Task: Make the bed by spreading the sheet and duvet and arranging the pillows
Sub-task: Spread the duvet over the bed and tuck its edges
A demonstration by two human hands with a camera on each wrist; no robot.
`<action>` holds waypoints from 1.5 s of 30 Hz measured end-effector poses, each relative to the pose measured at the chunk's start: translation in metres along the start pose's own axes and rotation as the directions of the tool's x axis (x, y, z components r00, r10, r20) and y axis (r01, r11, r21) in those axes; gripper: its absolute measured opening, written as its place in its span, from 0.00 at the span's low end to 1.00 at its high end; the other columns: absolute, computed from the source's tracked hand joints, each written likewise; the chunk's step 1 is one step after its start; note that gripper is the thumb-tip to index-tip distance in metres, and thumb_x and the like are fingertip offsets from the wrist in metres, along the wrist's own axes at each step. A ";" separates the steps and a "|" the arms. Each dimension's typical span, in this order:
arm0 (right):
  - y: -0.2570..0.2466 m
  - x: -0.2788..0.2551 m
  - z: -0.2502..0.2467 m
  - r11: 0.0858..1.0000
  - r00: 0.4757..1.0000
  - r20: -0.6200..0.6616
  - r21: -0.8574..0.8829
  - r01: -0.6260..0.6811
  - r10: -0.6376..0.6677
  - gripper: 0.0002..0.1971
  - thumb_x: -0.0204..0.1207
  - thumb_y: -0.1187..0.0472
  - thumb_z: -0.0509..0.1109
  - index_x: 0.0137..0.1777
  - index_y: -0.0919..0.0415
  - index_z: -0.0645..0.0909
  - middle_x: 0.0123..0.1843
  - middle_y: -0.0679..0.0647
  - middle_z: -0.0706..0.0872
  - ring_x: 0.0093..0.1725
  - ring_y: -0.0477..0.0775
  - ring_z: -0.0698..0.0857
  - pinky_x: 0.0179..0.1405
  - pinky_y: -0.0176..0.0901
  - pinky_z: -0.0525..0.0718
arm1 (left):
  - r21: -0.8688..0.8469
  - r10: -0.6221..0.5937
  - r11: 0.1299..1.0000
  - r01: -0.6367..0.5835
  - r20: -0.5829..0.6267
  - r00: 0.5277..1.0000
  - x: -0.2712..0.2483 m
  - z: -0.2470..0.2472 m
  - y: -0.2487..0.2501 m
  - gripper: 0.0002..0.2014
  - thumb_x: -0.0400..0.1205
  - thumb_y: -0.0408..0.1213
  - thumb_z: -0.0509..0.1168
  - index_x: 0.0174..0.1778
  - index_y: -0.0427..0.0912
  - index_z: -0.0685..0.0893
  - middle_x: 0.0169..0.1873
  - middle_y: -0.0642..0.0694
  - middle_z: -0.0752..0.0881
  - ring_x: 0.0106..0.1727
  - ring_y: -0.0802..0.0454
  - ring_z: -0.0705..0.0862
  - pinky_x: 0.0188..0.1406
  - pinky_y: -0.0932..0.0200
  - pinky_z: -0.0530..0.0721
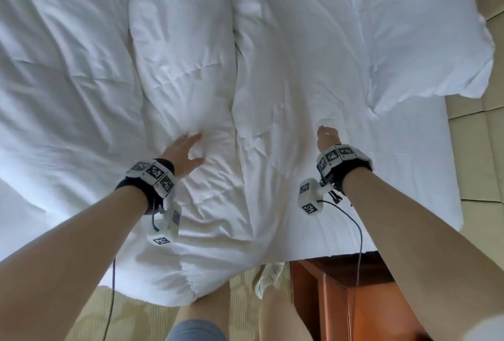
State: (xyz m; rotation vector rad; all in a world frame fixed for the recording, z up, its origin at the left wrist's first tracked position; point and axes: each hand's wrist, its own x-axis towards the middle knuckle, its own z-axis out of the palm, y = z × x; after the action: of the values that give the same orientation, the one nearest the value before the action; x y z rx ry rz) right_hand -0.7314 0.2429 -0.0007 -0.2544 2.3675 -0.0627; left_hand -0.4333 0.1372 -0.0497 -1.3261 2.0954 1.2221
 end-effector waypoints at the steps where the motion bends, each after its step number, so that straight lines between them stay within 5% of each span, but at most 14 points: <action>1: 0.003 0.010 0.007 0.998 1.000 0.029 -0.066 -0.006 0.008 0.24 0.87 0.63 0.47 0.82 0.67 0.52 0.83 0.62 0.56 0.82 0.61 0.58 0.79 0.46 0.59 | -0.013 -0.024 1.000 0.024 0.036 0.999 0.002 0.004 -0.004 0.35 0.83 0.46 0.62 0.82 0.51 0.51 0.83 0.44 0.51 0.84 0.46 0.52 0.81 0.52 0.53; 5: 0.000 0.008 0.016 0.998 0.991 0.121 -0.043 -0.045 0.050 0.32 0.77 0.38 0.54 0.67 0.64 0.76 0.64 0.66 0.79 0.72 0.65 0.74 0.72 0.53 0.70 | -0.023 -0.083 0.996 0.087 0.144 0.986 0.004 -0.001 -0.002 0.34 0.84 0.47 0.58 0.83 0.46 0.49 0.82 0.42 0.56 0.82 0.44 0.58 0.79 0.55 0.57; 10: -0.032 -0.029 -0.014 0.893 0.952 0.179 0.424 0.153 -0.248 0.10 0.77 0.66 0.66 0.56 0.64 0.83 0.56 0.65 0.83 0.59 0.60 0.82 0.62 0.49 0.79 | -0.203 0.017 0.978 -0.046 -0.143 0.990 -0.002 -0.042 0.066 0.26 0.82 0.56 0.57 0.73 0.47 0.71 0.68 0.44 0.80 0.68 0.45 0.79 0.69 0.51 0.75; 14: -0.055 -0.066 -0.058 0.709 0.882 0.223 0.686 0.162 -0.416 0.28 0.70 0.66 0.73 0.72 0.67 0.74 0.64 0.63 0.84 0.60 0.61 0.85 0.63 0.49 0.82 | -0.412 0.027 0.906 -0.097 -0.172 0.985 -0.006 -0.073 0.153 0.40 0.76 0.65 0.58 0.81 0.50 0.56 0.75 0.39 0.68 0.74 0.39 0.71 0.74 0.45 0.72; 16: -0.060 -0.088 -0.073 0.691 0.793 0.318 0.703 0.171 -0.520 0.20 0.73 0.67 0.71 0.66 0.67 0.78 0.59 0.61 0.86 0.56 0.59 0.86 0.59 0.46 0.82 | -0.481 -0.060 0.876 -0.032 -0.175 0.983 -0.001 -0.085 0.172 0.39 0.76 0.57 0.63 0.80 0.45 0.57 0.73 0.36 0.71 0.71 0.37 0.74 0.71 0.50 0.73; 19: -0.059 -0.099 -0.089 0.723 0.700 0.419 0.660 0.203 -0.579 0.09 0.82 0.59 0.62 0.47 0.60 0.84 0.38 0.52 0.81 0.36 0.47 0.79 0.38 0.36 0.77 | -0.340 -0.076 0.940 0.004 -0.199 0.977 -0.006 -0.104 0.166 0.19 0.77 0.34 0.63 0.65 0.37 0.78 0.62 0.35 0.82 0.63 0.38 0.80 0.56 0.58 0.76; 22: -0.063 -0.082 -0.094 0.780 0.814 0.285 0.555 0.291 -0.507 0.14 0.83 0.52 0.59 0.50 0.58 0.84 0.37 0.50 0.78 0.34 0.46 0.76 0.34 0.33 0.74 | -0.168 -0.088 0.985 0.051 -0.223 0.971 -0.015 -0.121 0.127 0.14 0.77 0.29 0.60 0.55 0.39 0.86 0.56 0.35 0.85 0.56 0.38 0.82 0.53 0.58 0.76; 25: -0.074 -0.055 -0.060 0.915 0.892 0.219 0.183 0.361 -0.396 0.21 0.83 0.52 0.60 0.68 0.67 0.75 0.60 0.61 0.82 0.58 0.61 0.82 0.54 0.47 0.80 | -0.137 -0.223 0.972 0.191 -0.274 0.936 -0.033 -0.142 0.051 0.09 0.78 0.31 0.61 0.49 0.43 0.86 0.55 0.35 0.86 0.57 0.36 0.82 0.60 0.51 0.79; 27: -0.089 -0.047 -0.020 0.938 0.894 0.282 0.101 0.333 -0.348 0.28 0.80 0.49 0.64 0.74 0.66 0.70 0.73 0.63 0.75 0.71 0.63 0.76 0.69 0.50 0.73 | -0.175 -0.338 0.939 0.296 -0.316 0.886 -0.058 -0.154 -0.008 0.07 0.80 0.33 0.62 0.46 0.41 0.86 0.54 0.31 0.87 0.56 0.34 0.83 0.58 0.48 0.80; 31: -0.135 -0.062 0.054 0.948 0.863 0.396 0.164 0.271 -0.315 0.42 0.75 0.43 0.68 0.82 0.61 0.55 0.81 0.61 0.64 0.78 0.62 0.67 0.75 0.53 0.69 | -0.179 -0.572 0.820 0.544 -0.314 0.758 -0.104 -0.159 -0.101 0.13 0.82 0.34 0.60 0.60 0.39 0.85 0.61 0.31 0.83 0.63 0.32 0.79 0.65 0.46 0.77; 37: -0.205 -0.085 0.120 0.924 0.805 0.464 0.274 0.267 -0.370 0.56 0.62 0.29 0.70 0.83 0.53 0.48 0.81 0.58 0.64 0.77 0.64 0.68 0.75 0.59 0.70 | -0.239 -0.657 0.754 0.612 -0.240 0.715 -0.114 -0.136 -0.139 0.13 0.82 0.35 0.59 0.60 0.39 0.83 0.60 0.31 0.83 0.61 0.35 0.79 0.61 0.48 0.75; 39: -0.213 -0.096 0.131 0.922 0.791 0.476 0.244 0.301 -0.384 0.50 0.62 0.31 0.71 0.80 0.58 0.60 0.74 0.58 0.75 0.71 0.63 0.76 0.69 0.53 0.76 | -0.260 -0.643 0.764 0.591 -0.220 0.734 -0.107 -0.133 -0.130 0.15 0.82 0.36 0.60 0.64 0.41 0.82 0.62 0.31 0.82 0.63 0.34 0.79 0.63 0.47 0.74; 43: -0.220 -0.103 0.112 0.912 0.823 0.395 0.220 0.345 -0.407 0.14 0.79 0.53 0.65 0.55 0.64 0.81 0.48 0.57 0.83 0.53 0.56 0.80 0.49 0.41 0.76 | -0.228 -0.611 0.789 0.570 -0.194 0.768 -0.102 -0.132 -0.107 0.16 0.82 0.38 0.60 0.65 0.42 0.81 0.63 0.32 0.81 0.64 0.34 0.79 0.63 0.48 0.74; 45: -0.215 -0.099 0.074 0.906 0.850 0.316 0.198 0.375 -0.421 0.13 0.82 0.58 0.62 0.58 0.66 0.81 0.55 0.61 0.84 0.60 0.59 0.81 0.44 0.34 0.77 | -0.207 -0.585 0.810 0.549 -0.204 0.785 -0.104 -0.134 -0.091 0.15 0.83 0.38 0.59 0.63 0.42 0.82 0.63 0.32 0.81 0.63 0.34 0.79 0.62 0.48 0.74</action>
State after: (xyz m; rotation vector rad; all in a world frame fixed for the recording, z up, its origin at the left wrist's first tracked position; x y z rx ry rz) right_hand -0.5752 0.0546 0.0380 -0.6402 1.9098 -0.3406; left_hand -0.2872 0.0666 0.0529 -2.0853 1.5683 0.9681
